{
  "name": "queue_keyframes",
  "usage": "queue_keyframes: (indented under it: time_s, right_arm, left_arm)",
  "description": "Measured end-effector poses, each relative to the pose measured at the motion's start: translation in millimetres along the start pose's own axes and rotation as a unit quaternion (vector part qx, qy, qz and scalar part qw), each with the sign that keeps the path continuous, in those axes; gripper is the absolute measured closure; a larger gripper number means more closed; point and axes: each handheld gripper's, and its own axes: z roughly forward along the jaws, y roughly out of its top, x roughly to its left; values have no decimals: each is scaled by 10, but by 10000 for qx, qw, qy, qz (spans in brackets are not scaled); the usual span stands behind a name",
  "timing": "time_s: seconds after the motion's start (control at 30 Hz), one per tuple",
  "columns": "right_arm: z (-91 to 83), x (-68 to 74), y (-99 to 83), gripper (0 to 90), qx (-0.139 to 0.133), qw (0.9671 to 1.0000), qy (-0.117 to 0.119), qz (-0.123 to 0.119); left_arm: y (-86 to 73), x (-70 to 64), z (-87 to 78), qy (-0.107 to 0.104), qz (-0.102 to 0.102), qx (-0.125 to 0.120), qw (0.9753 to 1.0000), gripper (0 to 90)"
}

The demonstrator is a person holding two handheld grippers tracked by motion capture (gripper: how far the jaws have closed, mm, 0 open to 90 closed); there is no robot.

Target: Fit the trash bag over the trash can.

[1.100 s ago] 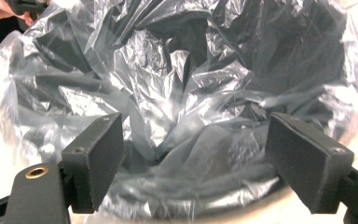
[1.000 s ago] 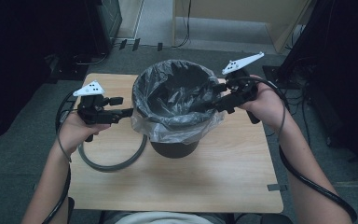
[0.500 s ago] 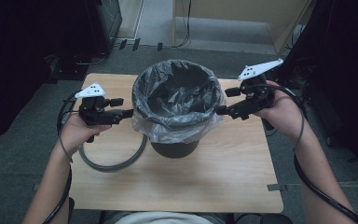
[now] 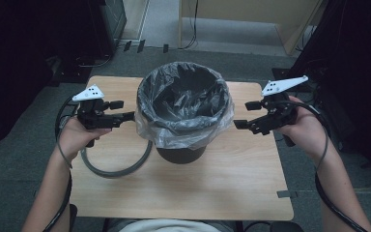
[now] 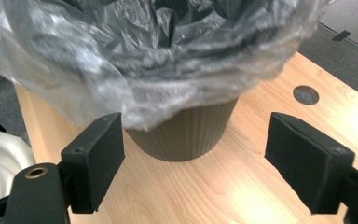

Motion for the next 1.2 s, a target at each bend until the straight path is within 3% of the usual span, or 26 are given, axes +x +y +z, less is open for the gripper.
queue_keyframes:
  time_s: [0.4, 0.57, 0.8, 1.07, 1.2]
  right_arm:
    - [114, -132, -353, 196, 27, 9995, -175, 253]
    - [269, -150, -499, 196, -12, 9991, -289, 307]
    - [529, -165, -701, 196, -92, 9987, -371, 352]
    - [746, -186, -799, 195, -116, 9983, -411, 406]
    - [845, -194, -834, 196, -161, 9980, -441, 420]
  left_arm:
    - [-77, 112, -39, 124, -63, -50, 9999, 328]
    - [-137, 150, -2, 153, 37, -41, 9999, 328]
    - [-185, 192, 73, 199, 244, 222, 9993, 328]
    - [-388, 234, 144, 303, 632, 159, 9974, 328]
    - [-468, 275, 191, 302, 600, 239, 9975, 328]
